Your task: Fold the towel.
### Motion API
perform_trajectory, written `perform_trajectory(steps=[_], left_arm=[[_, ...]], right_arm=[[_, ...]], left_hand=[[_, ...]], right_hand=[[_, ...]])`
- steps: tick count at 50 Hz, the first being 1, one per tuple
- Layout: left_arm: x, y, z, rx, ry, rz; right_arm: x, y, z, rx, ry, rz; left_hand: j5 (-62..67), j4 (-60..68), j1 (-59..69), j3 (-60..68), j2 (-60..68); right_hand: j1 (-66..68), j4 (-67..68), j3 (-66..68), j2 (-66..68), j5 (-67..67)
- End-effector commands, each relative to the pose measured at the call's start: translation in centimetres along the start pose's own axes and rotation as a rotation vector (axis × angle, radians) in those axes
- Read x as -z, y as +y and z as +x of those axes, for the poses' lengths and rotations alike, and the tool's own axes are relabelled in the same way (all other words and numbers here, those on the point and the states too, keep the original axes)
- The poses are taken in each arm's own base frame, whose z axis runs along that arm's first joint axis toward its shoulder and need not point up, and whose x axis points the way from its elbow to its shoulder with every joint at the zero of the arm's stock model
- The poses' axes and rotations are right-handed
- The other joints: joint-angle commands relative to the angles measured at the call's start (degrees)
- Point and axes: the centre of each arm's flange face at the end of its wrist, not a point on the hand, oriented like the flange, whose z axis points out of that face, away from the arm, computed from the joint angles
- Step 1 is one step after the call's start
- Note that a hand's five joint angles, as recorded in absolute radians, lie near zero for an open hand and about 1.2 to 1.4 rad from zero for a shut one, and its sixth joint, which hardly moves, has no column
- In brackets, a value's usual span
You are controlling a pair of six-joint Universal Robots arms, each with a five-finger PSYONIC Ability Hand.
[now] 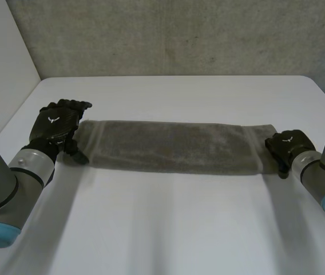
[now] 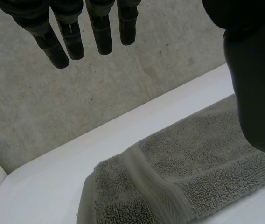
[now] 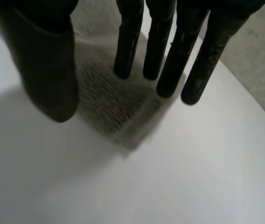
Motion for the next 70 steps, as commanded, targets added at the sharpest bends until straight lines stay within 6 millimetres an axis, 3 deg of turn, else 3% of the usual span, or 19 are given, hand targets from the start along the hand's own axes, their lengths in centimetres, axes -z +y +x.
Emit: perform_trajectory(steps=[1, 2, 13, 24, 26, 28, 31, 33, 34, 36, 37, 39, 47, 50, 55, 58, 62, 66, 70], left_arm=[[-0.2, -0.2, -0.2, 0.0, -0.004, 0.008], [-0.2, -0.2, -0.2, 0.0, -0.005, 0.007], [-0.1, -0.1, -0.2, 0.0, -0.007, 0.004], [0.0, -0.2, -0.1, 0.002, -0.004, 0.006], [0.1, -0.2, 0.0, 0.001, -0.001, 0.008], [0.1, -0.2, 0.1, 0.001, 0.002, 0.007], [0.1, -0.2, 0.1, 0.001, 0.002, 0.007], [0.1, -0.2, 0.1, 0.001, 0.003, 0.006], [0.1, -0.2, 0.1, 0.001, 0.003, 0.006], [0.2, -0.1, 0.2, 0.002, 0.003, 0.003], [0.2, -0.1, 0.2, 0.002, 0.003, 0.002], [0.2, -0.1, 0.2, 0.002, 0.003, 0.002], [0.1, -0.1, 0.0, 0.002, 0.0, 0.002], [0.1, 0.0, 0.1, 0.002, 0.0, 0.001], [0.2, 0.0, 0.1, 0.0, 0.002, 0.001], [0.1, -0.1, 0.1, 0.0, 0.001, 0.002], [0.1, -0.1, 0.2, 0.0, 0.003, 0.002], [0.2, 0.0, 0.2, -0.001, 0.006, 0.001], [0.1, 0.0, 0.3, -0.003, 0.009, 0.002]], right_arm=[[-1.9, 1.6, 2.5, 0.011, 0.081, -0.064], [-2.2, 1.9, 3.5, 0.001, 0.11, -0.074], [-1.1, 0.3, 12.9, -0.034, 0.383, -0.028], [-0.9, -2.2, 14.0, -0.02, 0.417, 0.054], [-0.6, -3.9, 13.5, -0.011, 0.41, 0.105], [0.5, -9.0, 9.9, 0.045, 0.347, 0.246], [1.2, -11.4, 7.3, 0.066, 0.294, 0.32], [2.2, -14.7, 2.2, 0.101, 0.2, 0.426], [2.2, -14.7, 2.2, 0.102, 0.199, 0.426], [3.3, -16.6, -3.5, 0.142, 0.085, 0.505], [3.3, -16.6, -3.5, 0.142, 0.084, 0.506], [5.4, -18.4, -10.0, 0.202, -0.042, 0.604], [6.2, -16.8, -19.6, 0.303, -0.261, 0.661], [6.5, -16.3, -20.7, 0.309, -0.304, 0.667], [6.9, -15.5, -21.2, 0.279, -0.392, 0.669], [7.1, -15.8, -20.4, 0.237, -0.387, 0.662], [7.6, -16.9, -16.4, 0.105, -0.325, 0.624], [6.6, -14.8, -12.2, 0.06, -0.251, 0.49], [6.1, -12.2, -11.0, 0.059, -0.256, 0.368]], left_hand=[[-12.38, -4.27, -4.69, -3.45, -4.21], [-12.38, -4.27, -4.69, -3.45, -4.21], [-12.38, -4.27, -4.69, -3.45, -4.21], [-12.38, -4.27, -4.69, -3.45, -4.21], [-12.38, -4.27, -4.69, -3.45, -4.21], [-12.38, -4.27, -4.69, -3.45, -4.21], [-12.38, -4.27, -4.69, -3.45, -4.21], [-12.38, -4.27, -4.69, -3.45, -4.21], [-12.38, -4.27, -4.69, -3.45, -4.21], [-12.38, -4.27, -4.69, -3.45, -4.21], [-12.38, -4.27, -4.69, -3.45, -4.21], [-12.38, -4.27, -4.69, -3.45, -4.21], [-12.38, -4.27, -4.69, -3.45, -4.21], [-12.38, -4.27, -4.69, -3.45, -4.21], [-12.38, -4.27, -4.69, -3.45, -4.21], [-12.38, -4.27, -4.69, -3.45, -4.21], [-12.38, -4.27, -4.69, -3.45, -4.21], [-12.38, -4.27, -4.69, -3.45, -4.21], [-12.38, -4.27, -4.69, -3.45, -4.21]], right_hand=[[17.83, 17.83, 17.7, 17.61, 17.57], [37.72, 37.71, 37.58, 37.5, 37.45], [37.92, 37.91, 37.78, 37.7, 37.65], [37.92, 37.91, 37.78, 37.7, 37.65], [37.92, 37.91, 37.78, 37.7, 37.65], [37.92, 37.91, 37.78, 37.7, 37.65], [37.92, 37.91, 37.78, 37.7, 37.65], [37.92, 37.91, 37.78, 37.7, 37.65], [37.92, 37.91, 37.78, 37.7, 37.65], [37.92, 37.91, 37.78, 37.7, 37.65], [37.92, 37.91, 37.78, 37.7, 37.65], [37.92, 37.91, 37.78, 37.7, 37.65], [37.92, 37.91, 37.78, 37.7, 37.65], [37.92, 37.91, 37.78, 37.7, 37.65], [-26.34, -26.35, -26.48, -26.57, -26.61], [-27.96, -27.97, -28.1, -28.18, -28.23], [-30.99, -31.0, -31.12, -31.21, -31.25], [-29.82, -29.83, -29.96, -30.04, -30.09], [-28.63, -28.64, -28.77, -28.86, -28.9]])
